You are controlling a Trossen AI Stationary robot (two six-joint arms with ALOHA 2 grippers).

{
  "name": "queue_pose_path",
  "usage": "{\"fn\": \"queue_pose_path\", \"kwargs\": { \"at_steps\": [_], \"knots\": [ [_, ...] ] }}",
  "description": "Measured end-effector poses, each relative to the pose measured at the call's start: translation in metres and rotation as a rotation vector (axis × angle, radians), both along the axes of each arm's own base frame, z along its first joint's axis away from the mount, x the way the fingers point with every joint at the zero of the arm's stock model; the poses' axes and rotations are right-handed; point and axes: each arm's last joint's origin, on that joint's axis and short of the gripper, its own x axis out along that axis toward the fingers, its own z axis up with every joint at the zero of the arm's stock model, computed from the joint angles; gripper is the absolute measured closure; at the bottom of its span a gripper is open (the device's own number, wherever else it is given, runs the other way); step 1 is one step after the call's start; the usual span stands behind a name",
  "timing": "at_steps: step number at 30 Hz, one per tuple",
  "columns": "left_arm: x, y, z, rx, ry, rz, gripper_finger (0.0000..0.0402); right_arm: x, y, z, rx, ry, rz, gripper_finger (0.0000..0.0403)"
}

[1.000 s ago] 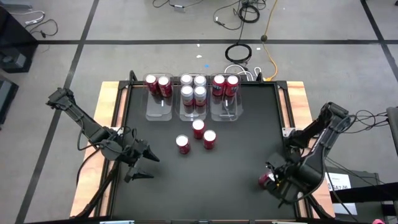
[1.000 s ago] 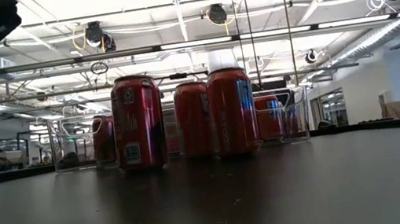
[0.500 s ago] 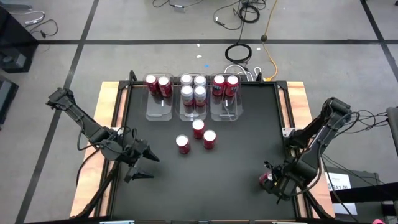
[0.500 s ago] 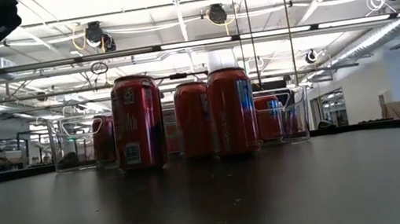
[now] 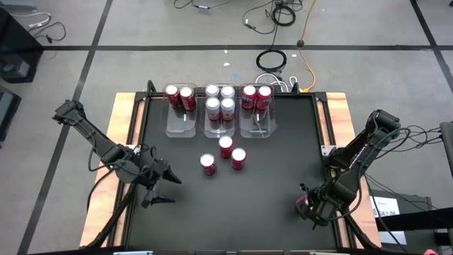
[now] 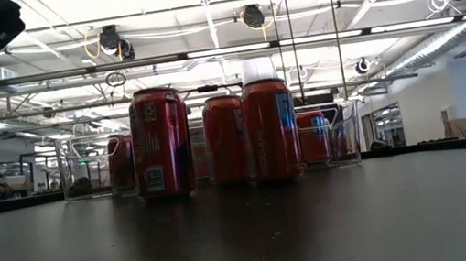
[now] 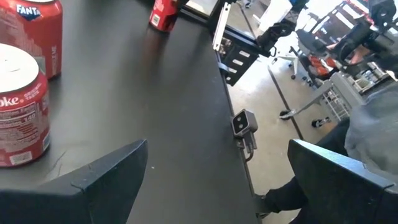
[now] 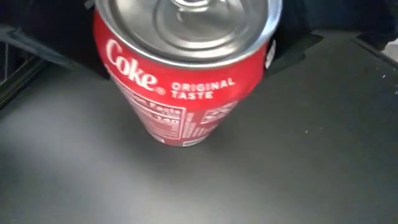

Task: Sort soda cans
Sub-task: Move the bottom red soda can to the center of the table

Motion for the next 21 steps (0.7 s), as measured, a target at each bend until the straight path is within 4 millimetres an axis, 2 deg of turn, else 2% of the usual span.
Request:
{"fn": "queue_pose_path", "kwargs": {
  "at_steps": [8, 14, 21],
  "knots": [
    [-0.001, 0.001, -0.004, 0.037, 0.035, -0.003, 0.0006, 0.0, 0.0, 0.0, 0.001, 0.004, -0.032, 0.0107],
    [-0.007, 0.007, -0.017, 0.145, 0.143, 0.022, 0.0006, 0.004, 0.001, 0.004, 0.018, -0.02, -0.066, 0.0108],
    [-0.013, 0.015, -0.029, 0.275, 0.248, 0.08, 0.0006, 0.029, 0.002, 0.037, -0.006, -0.219, -0.084, 0.0106]
  ]
}}
